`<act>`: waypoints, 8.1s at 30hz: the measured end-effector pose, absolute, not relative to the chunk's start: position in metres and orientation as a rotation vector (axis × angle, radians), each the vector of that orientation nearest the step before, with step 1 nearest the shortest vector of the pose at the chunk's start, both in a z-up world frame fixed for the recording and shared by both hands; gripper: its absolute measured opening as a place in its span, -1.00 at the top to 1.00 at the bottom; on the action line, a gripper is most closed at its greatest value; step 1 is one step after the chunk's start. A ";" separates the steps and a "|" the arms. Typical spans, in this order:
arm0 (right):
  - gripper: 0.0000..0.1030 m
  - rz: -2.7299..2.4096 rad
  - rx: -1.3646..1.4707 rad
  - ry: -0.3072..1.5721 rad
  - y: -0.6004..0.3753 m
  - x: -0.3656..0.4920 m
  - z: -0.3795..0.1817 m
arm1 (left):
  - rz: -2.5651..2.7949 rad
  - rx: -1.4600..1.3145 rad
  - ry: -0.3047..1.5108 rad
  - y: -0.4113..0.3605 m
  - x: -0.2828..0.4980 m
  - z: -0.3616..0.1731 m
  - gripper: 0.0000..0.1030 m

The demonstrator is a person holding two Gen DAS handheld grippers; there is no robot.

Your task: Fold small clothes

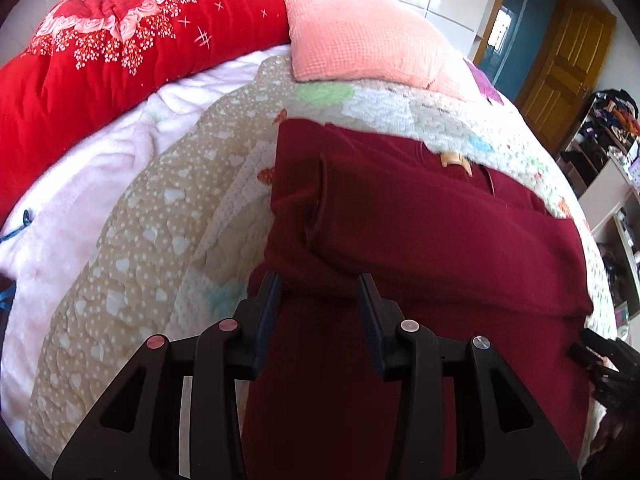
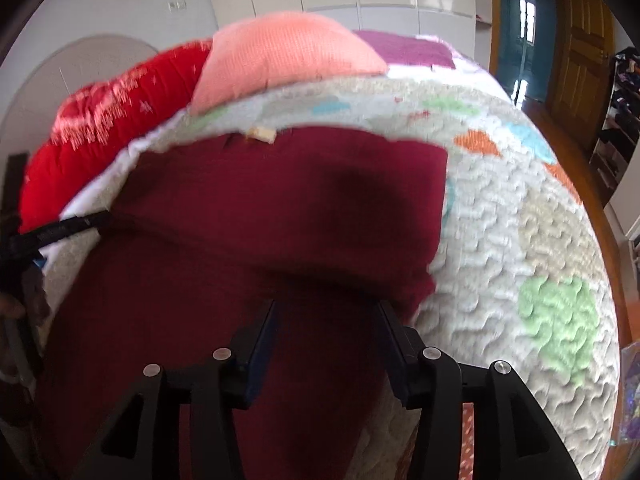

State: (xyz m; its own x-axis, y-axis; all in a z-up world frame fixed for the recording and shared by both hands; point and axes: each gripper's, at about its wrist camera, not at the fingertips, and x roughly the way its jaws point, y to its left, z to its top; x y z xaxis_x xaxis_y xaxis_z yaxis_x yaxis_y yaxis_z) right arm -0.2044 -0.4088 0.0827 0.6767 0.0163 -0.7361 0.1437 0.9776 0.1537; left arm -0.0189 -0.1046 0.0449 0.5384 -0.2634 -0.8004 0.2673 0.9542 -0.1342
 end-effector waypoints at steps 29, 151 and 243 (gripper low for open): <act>0.03 0.037 0.286 0.851 -0.376 -0.340 0.066 | -0.269 0.064 0.907 -0.047 -0.138 0.067 0.25; 0.27 0.199 0.664 0.571 -0.523 -0.105 0.128 | -0.412 -0.269 0.914 -0.111 0.110 0.089 -0.42; 0.14 0.280 0.267 0.871 -0.223 0.052 0.127 | -0.349 -0.222 0.991 -0.049 0.025 0.013 -0.52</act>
State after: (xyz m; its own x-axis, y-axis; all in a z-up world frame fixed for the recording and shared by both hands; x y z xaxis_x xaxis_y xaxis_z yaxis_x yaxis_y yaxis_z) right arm 0.0522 -0.2228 0.1266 0.6126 0.3472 -0.7100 -0.1316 0.9306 0.3415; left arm 0.0253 -0.0486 0.0127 0.4990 -0.3853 -0.7762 0.1853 0.9224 -0.3388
